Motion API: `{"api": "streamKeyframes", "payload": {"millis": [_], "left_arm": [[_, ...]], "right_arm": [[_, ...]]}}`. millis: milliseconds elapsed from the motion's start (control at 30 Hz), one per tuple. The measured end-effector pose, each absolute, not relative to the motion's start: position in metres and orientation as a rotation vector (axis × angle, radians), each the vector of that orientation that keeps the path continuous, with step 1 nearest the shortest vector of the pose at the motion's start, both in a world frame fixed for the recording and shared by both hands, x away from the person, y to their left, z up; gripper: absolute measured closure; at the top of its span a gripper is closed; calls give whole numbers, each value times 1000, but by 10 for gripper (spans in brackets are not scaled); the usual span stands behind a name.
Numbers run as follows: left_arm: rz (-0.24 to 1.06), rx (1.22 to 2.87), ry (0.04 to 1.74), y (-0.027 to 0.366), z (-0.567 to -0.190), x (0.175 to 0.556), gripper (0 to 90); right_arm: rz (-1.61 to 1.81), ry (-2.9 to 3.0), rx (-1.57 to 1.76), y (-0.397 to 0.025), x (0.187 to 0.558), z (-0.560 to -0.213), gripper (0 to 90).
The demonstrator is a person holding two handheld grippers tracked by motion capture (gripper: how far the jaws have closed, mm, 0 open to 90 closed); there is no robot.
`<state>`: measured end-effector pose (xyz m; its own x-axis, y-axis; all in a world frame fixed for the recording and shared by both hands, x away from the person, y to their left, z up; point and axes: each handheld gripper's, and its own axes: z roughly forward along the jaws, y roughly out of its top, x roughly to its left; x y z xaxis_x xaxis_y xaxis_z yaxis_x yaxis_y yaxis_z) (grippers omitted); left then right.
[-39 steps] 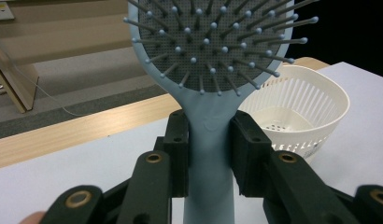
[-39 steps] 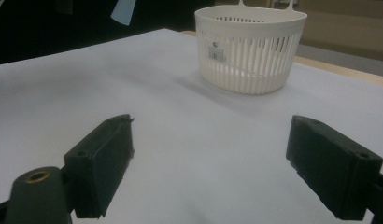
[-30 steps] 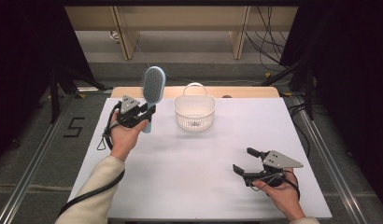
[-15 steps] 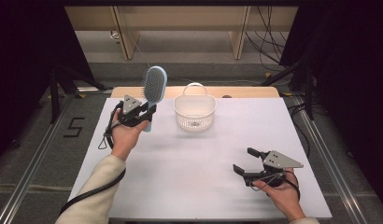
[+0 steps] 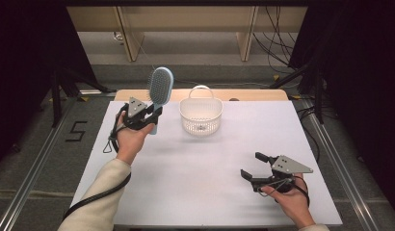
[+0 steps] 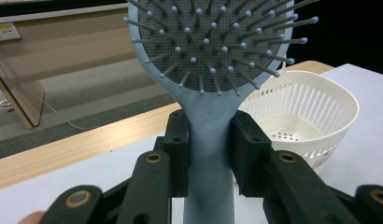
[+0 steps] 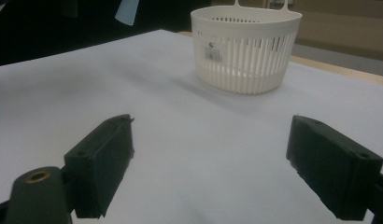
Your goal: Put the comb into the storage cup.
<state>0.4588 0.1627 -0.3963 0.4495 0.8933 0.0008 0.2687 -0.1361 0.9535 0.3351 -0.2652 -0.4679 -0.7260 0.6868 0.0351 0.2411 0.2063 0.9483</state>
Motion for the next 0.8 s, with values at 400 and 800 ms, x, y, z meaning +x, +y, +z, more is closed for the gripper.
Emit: {"api": "streamKeyframes", "payload": {"millis": [400,800], "left_arm": [[746,1655,995,156,-392,462,698],[738,1657,975,147,-388,466,698]], "right_arm": [[1530,2092,868,-266,335,-468,156],[1532,2086,873,-267,334,-468,155]]}}
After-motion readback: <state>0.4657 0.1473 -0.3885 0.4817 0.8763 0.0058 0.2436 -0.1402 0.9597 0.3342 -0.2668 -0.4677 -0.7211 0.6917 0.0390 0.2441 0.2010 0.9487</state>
